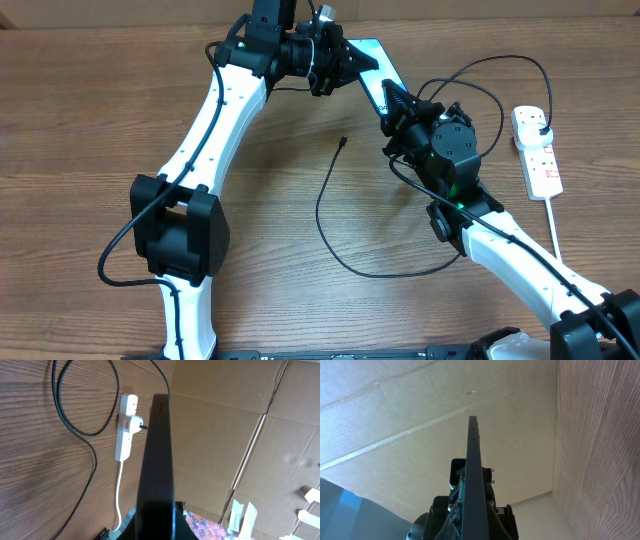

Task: Plug charger to phone and switch on socket

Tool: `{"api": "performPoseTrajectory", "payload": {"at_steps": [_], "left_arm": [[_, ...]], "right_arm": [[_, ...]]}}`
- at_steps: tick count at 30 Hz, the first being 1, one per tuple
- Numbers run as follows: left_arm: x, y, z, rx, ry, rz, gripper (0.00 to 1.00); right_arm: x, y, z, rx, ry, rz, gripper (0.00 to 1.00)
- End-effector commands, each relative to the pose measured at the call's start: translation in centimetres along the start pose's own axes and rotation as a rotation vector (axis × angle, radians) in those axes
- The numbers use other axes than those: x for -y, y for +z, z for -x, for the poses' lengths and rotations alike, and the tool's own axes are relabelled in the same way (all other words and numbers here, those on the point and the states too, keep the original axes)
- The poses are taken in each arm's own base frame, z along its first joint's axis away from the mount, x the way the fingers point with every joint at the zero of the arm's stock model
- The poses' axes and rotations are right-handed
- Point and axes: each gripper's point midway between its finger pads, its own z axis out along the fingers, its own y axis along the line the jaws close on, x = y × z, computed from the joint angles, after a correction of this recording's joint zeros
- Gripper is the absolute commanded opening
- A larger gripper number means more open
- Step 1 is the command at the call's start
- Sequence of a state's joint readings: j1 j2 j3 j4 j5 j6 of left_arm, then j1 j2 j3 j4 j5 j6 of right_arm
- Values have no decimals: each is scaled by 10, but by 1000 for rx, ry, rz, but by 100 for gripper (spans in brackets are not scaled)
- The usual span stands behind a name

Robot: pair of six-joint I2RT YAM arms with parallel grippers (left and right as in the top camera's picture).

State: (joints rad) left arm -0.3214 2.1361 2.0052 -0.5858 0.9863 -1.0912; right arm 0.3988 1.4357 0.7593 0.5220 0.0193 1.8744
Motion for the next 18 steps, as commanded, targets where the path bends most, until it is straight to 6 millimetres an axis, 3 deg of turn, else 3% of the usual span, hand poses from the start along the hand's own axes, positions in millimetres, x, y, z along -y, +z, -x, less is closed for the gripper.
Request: {"api": "performPoseTrajectory", "payload": {"at_steps": [1, 6, 11, 16, 18], "left_arm": [[10, -2, 4, 51, 48, 8, 4], [8, -2, 8, 74, 127, 23, 4], [-7, -4, 12, 98, 158, 84, 4], [-26, -16, 10, 66, 220, 135, 4], [-46, -31, 9, 42, 244, 189, 5]], "right_arm": [[-5, 2, -12, -46, -65, 4, 8], [-4, 2, -14, -55, -66, 0, 20], [4, 2, -11, -44, -69, -34, 54], [36, -1, 10, 18, -155, -175, 83], [60, -10, 37, 63, -329, -302, 93]]}}
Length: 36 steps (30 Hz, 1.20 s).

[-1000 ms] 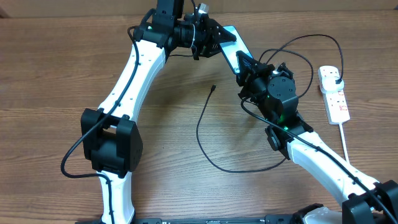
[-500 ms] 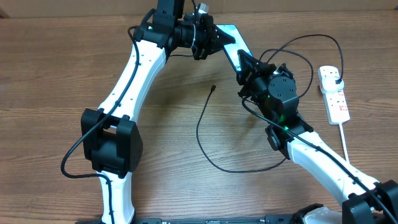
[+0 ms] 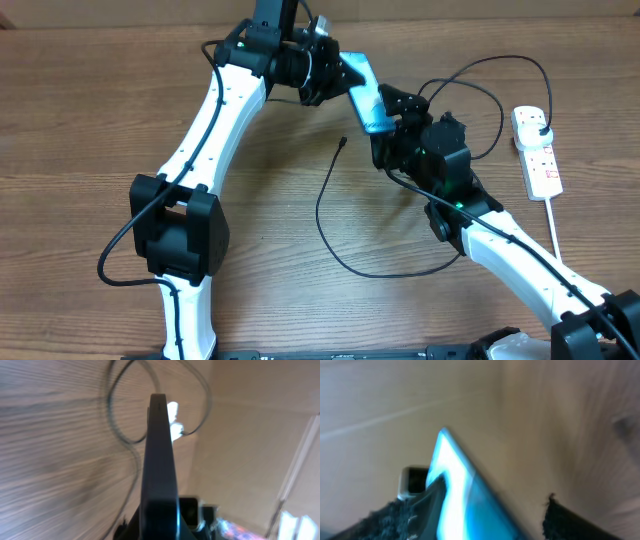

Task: Plug charger to phone and switch on socket
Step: 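Release the phone from the right gripper and pull it back, then move the right gripper toward the black cable's USB-C tip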

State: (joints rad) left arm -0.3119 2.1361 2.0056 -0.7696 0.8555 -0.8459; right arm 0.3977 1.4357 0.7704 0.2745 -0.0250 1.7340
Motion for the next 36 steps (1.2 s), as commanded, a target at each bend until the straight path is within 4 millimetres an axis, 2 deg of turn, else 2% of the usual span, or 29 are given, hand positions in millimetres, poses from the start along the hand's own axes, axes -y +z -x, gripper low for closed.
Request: {"api": "performPoseTrajectory", "payload": {"at_steps": [1, 4, 7, 11, 15, 19, 24, 27, 31, 36], "left_arm": [[-18, -28, 3, -10, 159, 38, 4], [-38, -44, -5, -61, 166, 61, 4], [-40, -60, -20, -139, 197, -8, 4], [-45, -78, -37, -202, 233, -67, 4], [-39, -87, -52, -245, 262, -137, 4], [-33, -93, -66, -282, 280, -191, 4], [-22, -100, -80, -307, 300, -271, 4], [-21, -103, -80, -306, 283, -282, 4], [-15, -108, -76, -287, 267, -327, 4], [-15, -115, -71, -268, 241, -345, 4]], "right_arm": [[20, -2, 29, 64, -236, -109, 96], [50, -10, 49, 65, -377, -252, 97], [77, -20, 55, 6, -480, -373, 97], [113, -37, 47, -150, -600, -511, 98], [131, -50, 36, -269, -682, -569, 98], [140, -61, 21, -404, -758, -573, 84], [151, -78, 13, -473, -750, -623, 75], [154, -87, 12, -497, -743, -676, 73], [142, -91, 9, -510, -751, -691, 71], [125, -86, 7, -502, -769, -660, 69]]}}
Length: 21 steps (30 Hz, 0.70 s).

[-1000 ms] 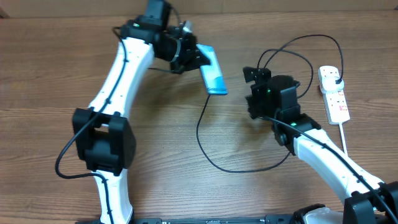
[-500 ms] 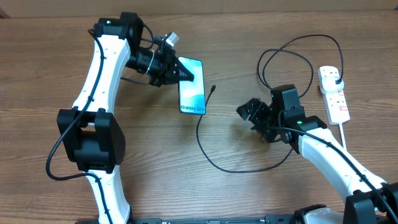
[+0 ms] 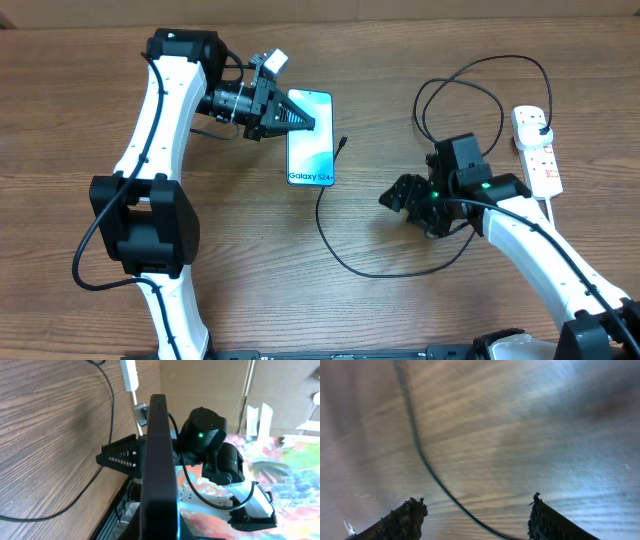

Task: Plug charger to phone and switch on socket
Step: 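Move the right gripper toward the black cable's USB-C tip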

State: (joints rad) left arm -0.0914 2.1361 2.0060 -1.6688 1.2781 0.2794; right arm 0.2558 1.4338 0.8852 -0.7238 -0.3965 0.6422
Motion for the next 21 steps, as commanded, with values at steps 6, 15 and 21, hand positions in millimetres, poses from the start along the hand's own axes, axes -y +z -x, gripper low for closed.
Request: {"api": "performPoseTrajectory", "payload": {"at_steps": [6, 15, 21], "left_arm": [[32, -20, 13, 92, 3, -165, 4], [43, -56, 28, 191, -70, -289, 4], [37, -75, 32, 234, -88, -289, 4]], "right_arm": [[-27, -15, 18, 76, -70, 84, 61], [-51, -31, 36, 130, -97, 125, 55], [-73, -37, 55, 154, -84, 139, 49]]}}
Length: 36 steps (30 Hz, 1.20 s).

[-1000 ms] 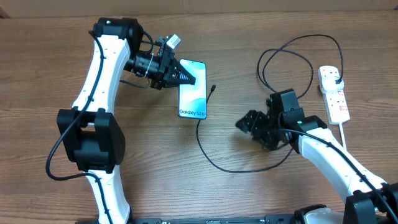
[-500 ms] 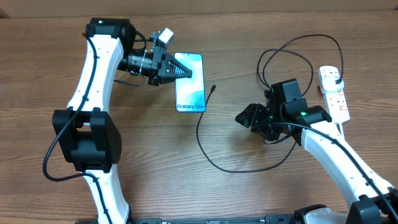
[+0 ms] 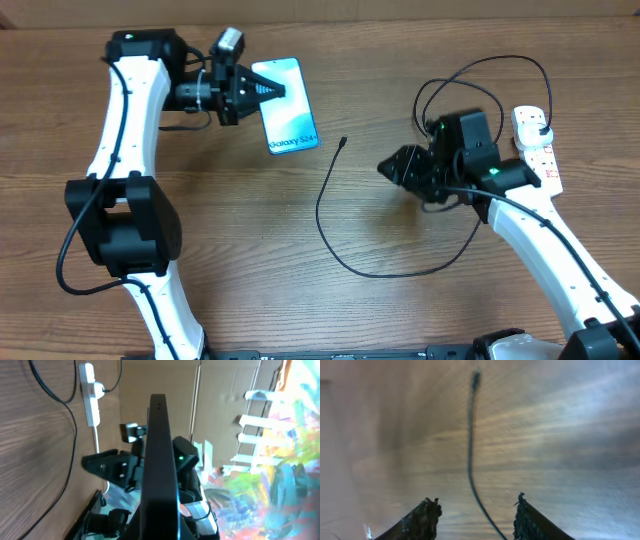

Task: Plug charger to phone and switch on socket
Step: 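Move the right gripper toward the black cable's USB-C tip, then close the right gripper on the black cable's USB-C plug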

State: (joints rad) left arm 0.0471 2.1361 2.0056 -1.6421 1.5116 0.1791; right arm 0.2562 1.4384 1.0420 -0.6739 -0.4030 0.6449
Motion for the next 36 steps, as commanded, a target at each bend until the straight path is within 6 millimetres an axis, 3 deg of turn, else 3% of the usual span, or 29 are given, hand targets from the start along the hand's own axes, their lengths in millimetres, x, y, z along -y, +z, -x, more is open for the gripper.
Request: {"api": "performPoseTrajectory", "payload": {"at_steps": [1, 6, 10, 16, 22, 30, 36], "left_arm": [[19, -14, 6, 44, 7, -67, 4], [19, -22, 9, 64, 7, -67, 4], [19, -23, 11, 68, 29, -67, 4], [18, -23, 11, 68, 30, -66, 4], [18, -23, 11, 67, 29, -66, 4], [18, -23, 11, 67, 28, -66, 4], [17, -23, 11, 66, 28, -58, 4]], "right_arm": [[-19, 2, 19, 13, -3, 8, 49], [-41, 18, 36, -13, 11, 3, 44], [-54, 49, 49, -51, 44, -13, 40], [-41, 99, 50, -105, 169, -30, 36], [-42, 136, 42, -127, 184, -22, 34], [-25, 164, 34, -143, 216, -69, 33], [-27, 173, 40, -125, 202, -44, 33]]}}
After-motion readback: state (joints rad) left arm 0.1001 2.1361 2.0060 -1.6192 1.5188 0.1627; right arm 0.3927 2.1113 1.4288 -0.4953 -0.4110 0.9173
